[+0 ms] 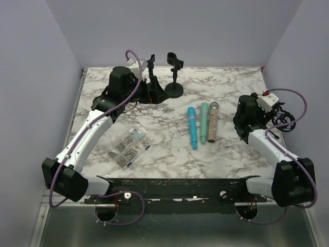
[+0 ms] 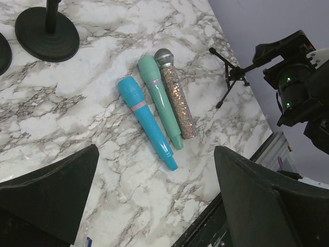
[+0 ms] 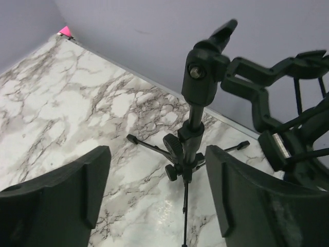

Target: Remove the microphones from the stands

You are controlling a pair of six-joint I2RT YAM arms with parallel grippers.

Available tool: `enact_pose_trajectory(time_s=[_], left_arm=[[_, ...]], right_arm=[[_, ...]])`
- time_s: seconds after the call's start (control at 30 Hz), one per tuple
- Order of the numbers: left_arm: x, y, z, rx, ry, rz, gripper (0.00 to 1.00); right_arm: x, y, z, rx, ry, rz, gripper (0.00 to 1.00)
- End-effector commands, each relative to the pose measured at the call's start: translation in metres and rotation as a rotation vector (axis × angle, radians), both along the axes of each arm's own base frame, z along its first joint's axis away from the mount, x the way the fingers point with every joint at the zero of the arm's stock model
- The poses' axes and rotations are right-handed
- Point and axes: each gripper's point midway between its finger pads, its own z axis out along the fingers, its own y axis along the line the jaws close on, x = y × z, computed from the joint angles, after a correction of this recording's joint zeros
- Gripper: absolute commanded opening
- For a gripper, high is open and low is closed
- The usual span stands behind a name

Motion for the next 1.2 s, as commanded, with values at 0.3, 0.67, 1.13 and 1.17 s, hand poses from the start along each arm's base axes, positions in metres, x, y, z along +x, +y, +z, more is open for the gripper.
enact_pose_trajectory(time_s=[0.3, 0.67, 1.13, 1.17], left_arm=[[0.001, -0.004, 0.004, -0.019, -0.012, -0.023, 0.98], [0.001, -0.005, 0.003, -0.025, -0.003, -0.029, 0.99], [0.002, -0.006, 0.001, -0.025, 0.000, -0.035, 0.99], [0.003, -0.005, 0.001, -0.025, 0.001, -0.032, 0.98]], right_arm=[[0.001, -0.029, -0.038, -0.038, 0.046, -0.194, 0.94], [0.031, -0.061, -0.047, -0.075, 0.046, -0.101, 0.89], [0.044, -0.066, -0.050, -0.184, 0.067, -0.083, 0.21], [0.044, -0.064, -0.048, -0.183, 0.058, -0.074, 0.15]])
